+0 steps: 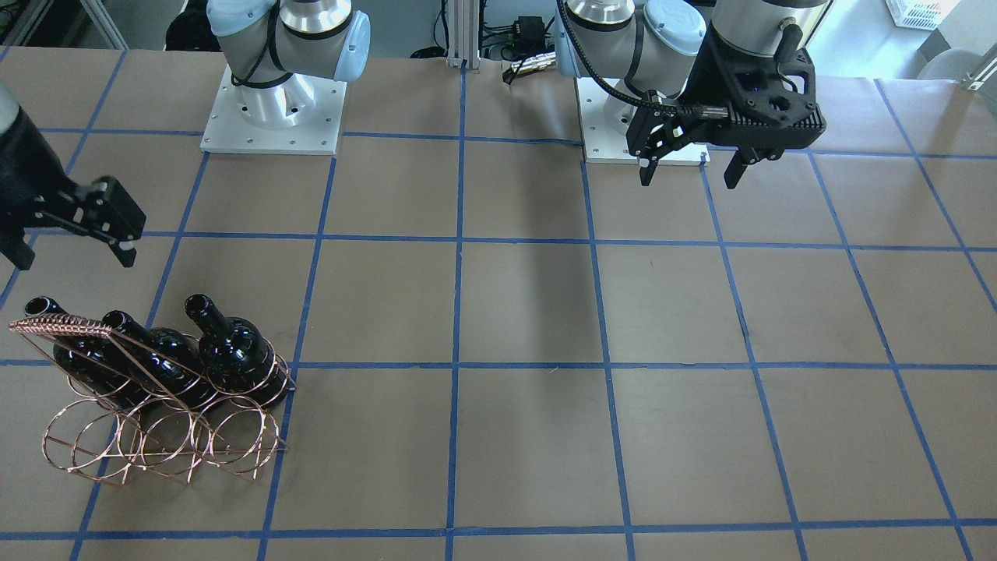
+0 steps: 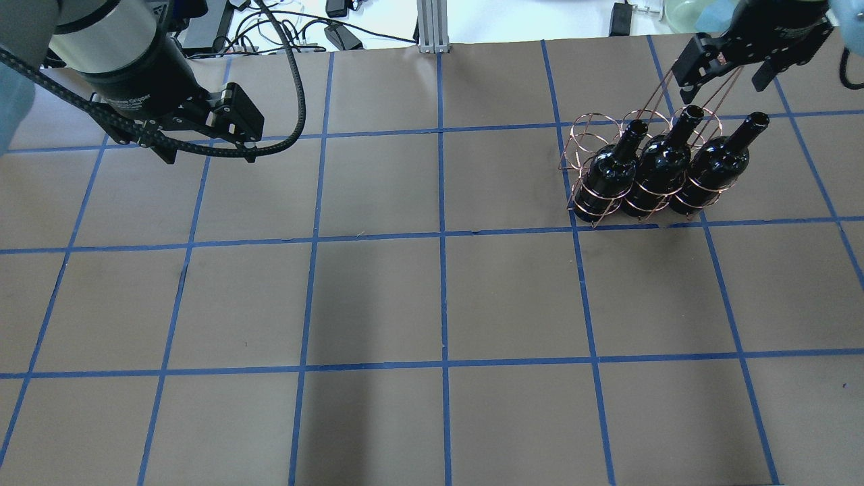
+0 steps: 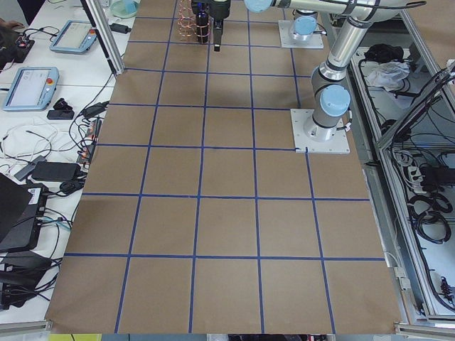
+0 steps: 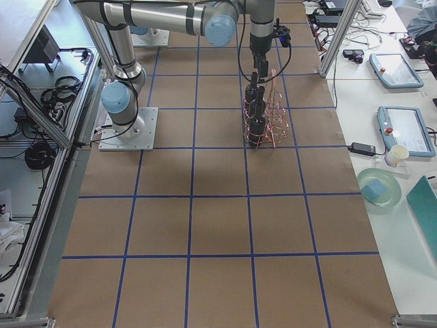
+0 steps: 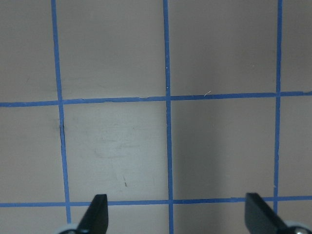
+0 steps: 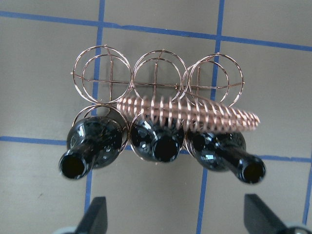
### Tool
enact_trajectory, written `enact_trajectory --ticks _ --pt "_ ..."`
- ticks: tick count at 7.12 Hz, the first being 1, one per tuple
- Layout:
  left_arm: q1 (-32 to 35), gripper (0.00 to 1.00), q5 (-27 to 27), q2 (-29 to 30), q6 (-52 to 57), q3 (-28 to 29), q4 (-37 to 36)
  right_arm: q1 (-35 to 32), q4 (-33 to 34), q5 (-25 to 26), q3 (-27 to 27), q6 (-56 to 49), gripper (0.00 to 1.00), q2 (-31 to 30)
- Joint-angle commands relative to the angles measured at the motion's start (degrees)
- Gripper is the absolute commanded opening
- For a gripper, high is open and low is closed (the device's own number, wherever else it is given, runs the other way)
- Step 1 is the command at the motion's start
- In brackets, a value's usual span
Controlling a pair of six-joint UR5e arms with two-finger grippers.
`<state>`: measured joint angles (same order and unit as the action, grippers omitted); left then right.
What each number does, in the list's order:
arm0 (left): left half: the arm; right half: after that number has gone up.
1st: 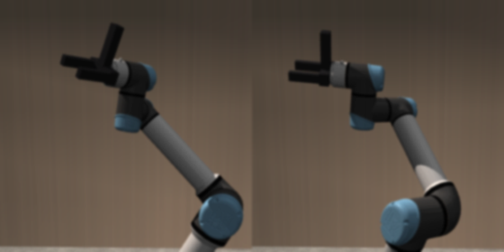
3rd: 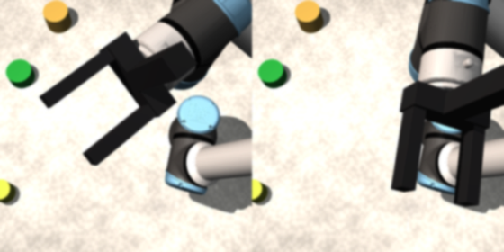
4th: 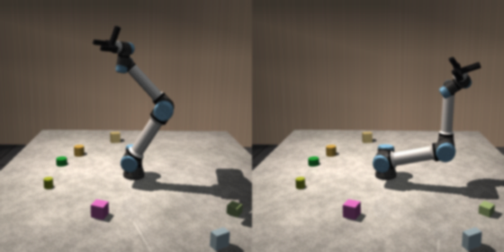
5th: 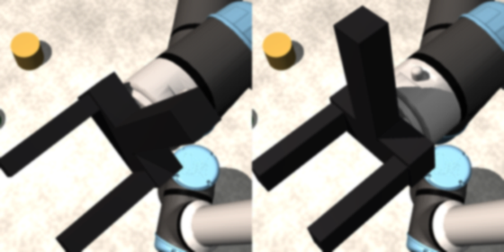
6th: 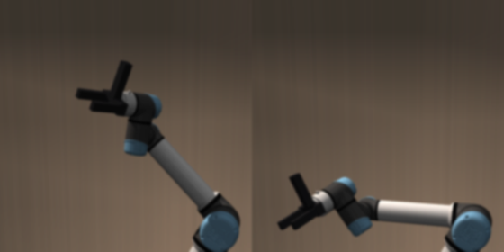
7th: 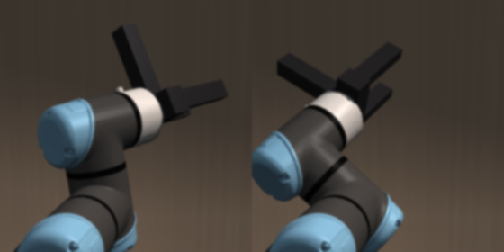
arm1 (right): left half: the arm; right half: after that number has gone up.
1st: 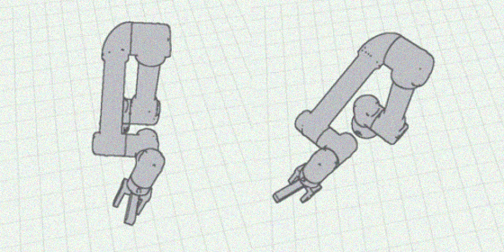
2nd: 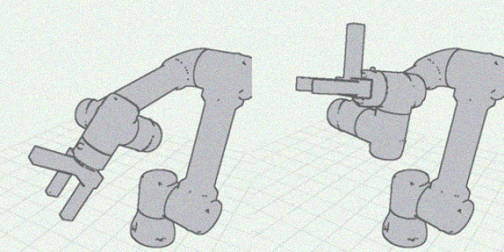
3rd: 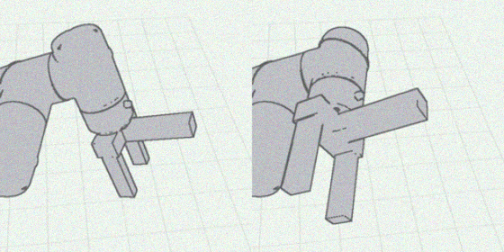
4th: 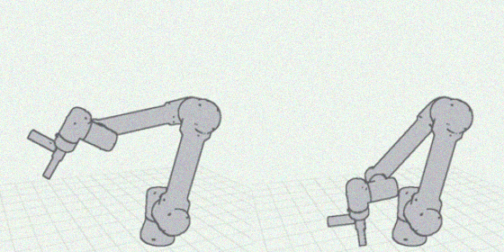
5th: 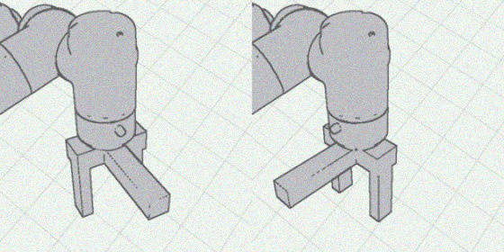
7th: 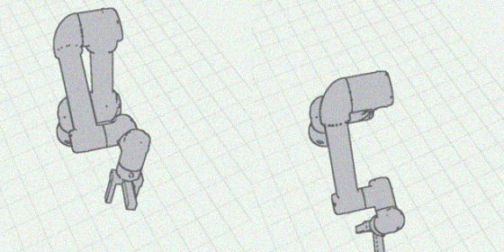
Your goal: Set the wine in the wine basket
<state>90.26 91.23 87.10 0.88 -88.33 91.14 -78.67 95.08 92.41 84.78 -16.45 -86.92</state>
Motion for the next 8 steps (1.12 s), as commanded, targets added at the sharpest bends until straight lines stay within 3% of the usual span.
enact_trajectory --ticks 1,3,8 --pt "0.0 1.00 0.0 0.0 0.0 0.0 0.0 -1.2 -9.0 -0.2 -0.3 4.4 1.00 -8.0" --pt "0.1 1.00 -0.3 0.0 0.0 0.0 -0.2 -10.3 -10.4 0.7 -0.3 14.4 1.00 -9.1" --pt "0.1 1.00 -0.3 -1.3 0.0 0.0 -0.4 -11.2 -10.6 0.5 0.3 17.7 1.00 -9.1"
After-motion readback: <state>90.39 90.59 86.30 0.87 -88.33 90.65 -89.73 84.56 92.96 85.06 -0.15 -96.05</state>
